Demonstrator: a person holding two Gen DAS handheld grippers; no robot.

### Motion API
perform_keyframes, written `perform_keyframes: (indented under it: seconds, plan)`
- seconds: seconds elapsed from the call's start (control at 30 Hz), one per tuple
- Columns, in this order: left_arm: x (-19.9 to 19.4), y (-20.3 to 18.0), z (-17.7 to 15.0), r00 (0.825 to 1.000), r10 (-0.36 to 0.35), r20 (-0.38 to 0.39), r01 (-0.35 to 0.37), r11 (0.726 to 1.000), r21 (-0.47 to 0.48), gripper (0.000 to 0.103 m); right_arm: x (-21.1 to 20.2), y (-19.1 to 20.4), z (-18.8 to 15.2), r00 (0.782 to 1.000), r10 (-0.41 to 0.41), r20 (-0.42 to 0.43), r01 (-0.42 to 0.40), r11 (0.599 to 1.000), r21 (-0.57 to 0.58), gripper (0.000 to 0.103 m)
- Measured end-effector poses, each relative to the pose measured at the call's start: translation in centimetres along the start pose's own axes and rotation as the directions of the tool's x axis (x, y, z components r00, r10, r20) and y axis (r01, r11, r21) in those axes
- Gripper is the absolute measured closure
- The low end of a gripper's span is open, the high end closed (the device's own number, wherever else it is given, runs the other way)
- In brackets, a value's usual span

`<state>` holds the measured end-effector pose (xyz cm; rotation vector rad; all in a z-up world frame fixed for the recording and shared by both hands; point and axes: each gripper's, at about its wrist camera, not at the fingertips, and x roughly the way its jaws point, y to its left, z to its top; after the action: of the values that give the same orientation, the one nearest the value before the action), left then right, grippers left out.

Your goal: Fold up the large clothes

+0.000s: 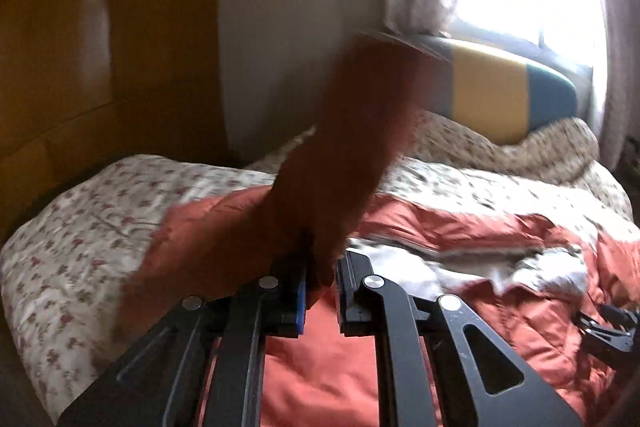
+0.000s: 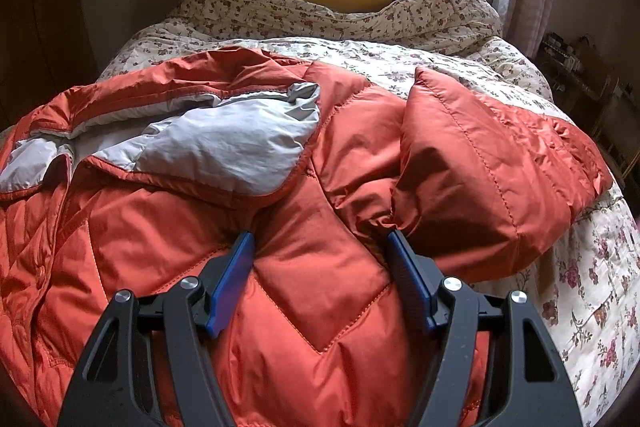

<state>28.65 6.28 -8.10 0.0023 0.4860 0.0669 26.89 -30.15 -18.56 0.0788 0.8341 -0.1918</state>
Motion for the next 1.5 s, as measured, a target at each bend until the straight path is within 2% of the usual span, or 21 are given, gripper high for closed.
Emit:
perform_keyframes:
  seconds: [0.2, 0.37, 0.5, 0.63, 0.67, 0.7, 0.77, 0.8, 0.87, 0.93, 1.0, 1.03, 1.1, 1.17, 1.23, 1.3, 1.33, 1.43, 1.5]
  plan:
    - [0.8, -7.4, -0.7, 0.992, -0.108, -0.062, 0.113, 0.991, 0.078, 0.092, 0.0, -0.1, 0.0, 1.0, 0.001, 0.0, -0.001, 1.0, 0.001, 0.035]
    - [1.4, -12.4, -2.3, 0.972, -0.193, -0.137, 0.21, 0.97, 0.121, 0.092, 0.0, -0.1, 0.0, 1.0, 0.004, 0.0, -0.004, 1.0, 0.003, 0.035]
    - [2.2, -15.2, -3.6, 0.955, -0.225, -0.195, 0.258, 0.952, 0.166, 0.092, 0.0, -0.1, 0.0, 1.0, 0.006, 0.0, -0.006, 1.0, 0.007, 0.035]
    - [3.6, -17.0, -4.6, 0.926, -0.262, -0.271, 0.313, 0.935, 0.166, 0.092, 0.0, -0.1, 0.0, 1.0, 0.007, 0.0, -0.007, 1.0, 0.008, 0.035]
    - [4.1, -17.3, -4.9, 0.915, -0.274, -0.294, 0.33, 0.931, 0.158, 0.092, 0.0, -0.2, 0.0, 1.0, 0.007, 0.0, -0.007, 1.0, 0.008, 0.035]
    - [4.7, -17.6, -5.2, 0.896, -0.304, -0.324, 0.363, 0.921, 0.141, 0.092, 0.0, -0.2, 0.0, 1.0, 0.009, 0.0, -0.009, 1.0, 0.009, 0.035]
    - [5.3, -17.8, -5.6, 0.88, -0.306, -0.363, 0.375, 0.917, 0.138, 0.09, 0.0, -0.2, 0.0, 1.0, 0.013, -0.001, -0.013, 1.0, 0.012, 0.035]
    - [5.5, -17.7, -5.8, 0.875, -0.307, -0.374, 0.378, 0.917, 0.13, 0.087, 0.0, -0.2, 0.0, 1.0, 0.014, -0.001, -0.014, 1.0, 0.012, 0.035]
    - [4.9, -16.9, -5.5, 0.858, -0.35, -0.377, 0.408, 0.909, 0.085, 0.072, 0.0, -0.3, 0.0, 1.0, 0.013, -0.001, -0.013, 1.0, 0.012, 0.035]
    - [3.8, -16.0, -5.0, 0.838, -0.383, -0.388, 0.429, 0.903, 0.036, 0.027, 0.0, -0.3, 0.1, 1.0, 0.017, 0.0, -0.017, 1.0, 0.016, 0.035]
    - [2.3, -14.9, -4.7, 0.824, -0.448, -0.348, 0.475, 0.88, -0.008, 0.019, -0.1, -0.2, 0.0, 1.0, 0.017, 0.004, -0.017, 1.0, 0.017, 0.035]
    - [1.2, -14.3, -4.4, 0.821, -0.477, -0.314, 0.497, 0.868, -0.017, 0.019, -0.1, -0.3, 0.0, 1.0, 0.017, 0.009, -0.017, 1.0, 0.019, 0.035]
    - [-0.3, -13.4, -4.0, 0.829, -0.487, -0.274, 0.508, 0.862, 0.004, 0.019, -0.9, -0.3, 0.0, 0.999, 0.012, 0.041, -0.013, 0.999, 0.034, 0.035]
    - [-1.6, -11.7, -3.2, 0.85, -0.481, -0.214, 0.497, 0.867, 0.029, 0.019, -2.4, -0.8, 0.1, 0.995, 0.008, 0.102, -0.014, 0.998, 0.062, 0.035]
    - [-1.7, -9.7, -2.3, 0.885, -0.434, -0.168, 0.447, 0.893, 0.046, 0.019, -4.2, -0.5, 0.8, 0.986, 0.043, 0.16, -0.056, 0.995, 0.078, 0.035]
    - [-0.5, -7.5, -1.3, 0.926, -0.348, -0.148, 0.359, 0.932, 0.052, 0.019, -5.0, 0.5, 2.0, 0.981, 0.088, 0.174, -0.101, 0.993, 0.065, 0.035]
    - [0.5, -6.4, -0.9, 0.939, -0.306, -0.154, 0.315, 0.948, 0.039, 0.022, -5.2, 1.0, 2.6, 0.979, 0.107, 0.175, -0.118, 0.992, 0.054, 0.035]
    - [3.8, -3.6, 0.3, 0.956, -0.221, -0.195, 0.224, 0.975, -0.01, 0.03, -4.6, 4.7, 4.7, 0.973, 0.185, 0.135, -0.186, 0.983, -0.004, 0.035]
    - [6.0, -1.8, 0.5, 0.959, -0.162, -0.233, 0.161, 0.987, -0.023, 0.034, -3.4, 7.0, 5.7, 0.969, 0.225, 0.096, -0.224, 0.974, -0.03, 0.036]
